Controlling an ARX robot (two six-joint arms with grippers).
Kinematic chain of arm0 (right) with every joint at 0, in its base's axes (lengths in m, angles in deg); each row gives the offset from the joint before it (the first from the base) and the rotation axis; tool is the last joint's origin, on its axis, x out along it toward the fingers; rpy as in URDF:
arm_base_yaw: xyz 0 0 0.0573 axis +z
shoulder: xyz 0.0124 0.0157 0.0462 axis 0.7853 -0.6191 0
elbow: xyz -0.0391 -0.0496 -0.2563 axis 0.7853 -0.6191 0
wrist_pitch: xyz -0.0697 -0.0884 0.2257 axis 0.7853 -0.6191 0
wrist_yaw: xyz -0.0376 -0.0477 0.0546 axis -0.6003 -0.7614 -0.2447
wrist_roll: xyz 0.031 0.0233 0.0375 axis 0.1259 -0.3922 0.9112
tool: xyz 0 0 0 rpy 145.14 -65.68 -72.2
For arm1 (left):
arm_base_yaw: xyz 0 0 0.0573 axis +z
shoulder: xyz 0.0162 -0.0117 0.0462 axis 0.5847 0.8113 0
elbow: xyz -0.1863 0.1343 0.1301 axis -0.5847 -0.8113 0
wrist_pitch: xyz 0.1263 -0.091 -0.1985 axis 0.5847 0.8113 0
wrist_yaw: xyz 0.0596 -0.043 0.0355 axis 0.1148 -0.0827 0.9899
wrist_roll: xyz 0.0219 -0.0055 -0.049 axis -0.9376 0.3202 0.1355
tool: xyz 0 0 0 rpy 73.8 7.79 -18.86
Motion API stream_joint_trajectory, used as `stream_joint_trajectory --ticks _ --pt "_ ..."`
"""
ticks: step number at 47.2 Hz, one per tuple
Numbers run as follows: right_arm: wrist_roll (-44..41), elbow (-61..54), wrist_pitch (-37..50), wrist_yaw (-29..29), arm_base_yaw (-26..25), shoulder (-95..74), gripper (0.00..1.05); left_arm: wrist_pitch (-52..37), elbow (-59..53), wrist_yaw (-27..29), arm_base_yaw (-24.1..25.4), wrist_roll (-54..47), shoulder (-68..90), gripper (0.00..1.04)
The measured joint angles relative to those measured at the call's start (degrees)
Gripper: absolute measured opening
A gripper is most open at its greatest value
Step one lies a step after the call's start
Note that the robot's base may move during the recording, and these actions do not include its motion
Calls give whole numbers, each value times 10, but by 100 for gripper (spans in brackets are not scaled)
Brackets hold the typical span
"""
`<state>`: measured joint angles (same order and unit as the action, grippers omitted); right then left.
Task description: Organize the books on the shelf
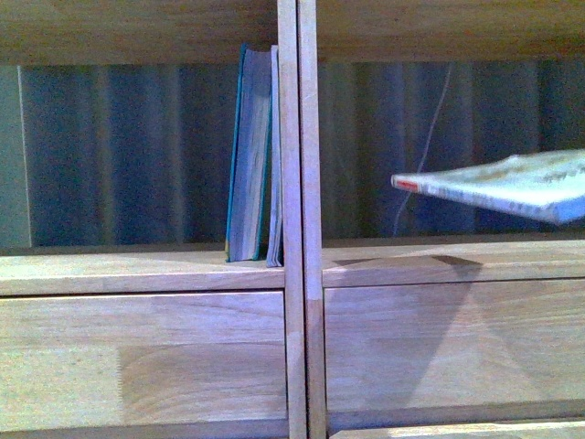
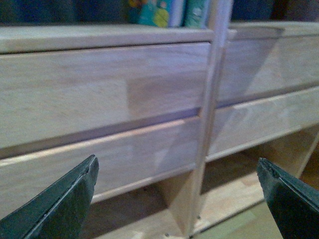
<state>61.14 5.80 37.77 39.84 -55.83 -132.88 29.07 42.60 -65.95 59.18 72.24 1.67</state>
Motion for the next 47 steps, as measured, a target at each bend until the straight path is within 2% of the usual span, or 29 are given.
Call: stream_joint_trajectory --ticks 2,5,11,24,31,36,39,47 --pt "-5 0 -3 24 -7 36 7 -66 30 1 29 28 71 97" --pt "-19 1 -9 45 -12 70 7 -130 64 18 46 62 143 97" --pt "-51 7 -8 66 -13 104 7 -170 122 40 43 115 223 97" --pt "-118 26 52 93 7 113 7 -193 281 17 -45 303 367 97" --pt "-176 30 61 49 82 87 7 -236 415 -11 -124 492 487 97" --pt "-213 42 77 16 148 44 7 -300 460 -38 -177 628 532 97" --pt "-233 54 86 -7 186 13 7 -315 464 -43 -213 671 536 97" --pt "-256 73 112 -44 259 -59 7 -350 461 -40 -286 698 533 97"
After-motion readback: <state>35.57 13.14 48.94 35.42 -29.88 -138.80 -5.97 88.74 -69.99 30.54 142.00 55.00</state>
